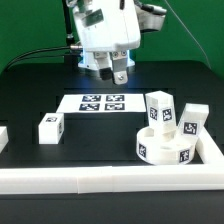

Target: Assemble stool

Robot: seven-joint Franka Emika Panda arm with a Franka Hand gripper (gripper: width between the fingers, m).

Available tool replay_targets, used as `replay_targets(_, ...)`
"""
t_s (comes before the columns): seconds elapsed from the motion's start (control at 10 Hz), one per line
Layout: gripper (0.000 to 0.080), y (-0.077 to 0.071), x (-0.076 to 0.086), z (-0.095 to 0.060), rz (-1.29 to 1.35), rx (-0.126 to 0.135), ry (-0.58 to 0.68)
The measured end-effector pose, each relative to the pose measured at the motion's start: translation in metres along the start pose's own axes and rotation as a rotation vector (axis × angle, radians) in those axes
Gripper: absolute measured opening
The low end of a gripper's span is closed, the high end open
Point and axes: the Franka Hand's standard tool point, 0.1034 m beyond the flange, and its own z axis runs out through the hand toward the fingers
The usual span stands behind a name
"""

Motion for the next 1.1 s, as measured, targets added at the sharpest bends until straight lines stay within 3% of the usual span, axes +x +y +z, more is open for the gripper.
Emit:
replay_targets(0.2, 0.0649, 0.0, 0.007, -0.004, -0.009, 0.014, 0.007)
replay_targets(0.6, 0.0649, 0.002, 0.008, -0.003, -0.028, 0.009, 0.006)
replay_targets(0.9, 0.0649, 0.024, 0.045, -0.012, -0.339, -0.054, -0.052)
replay_targets(1.1, 0.0649, 0.024, 0.058, -0.019, -0.377, -0.06, -0.078)
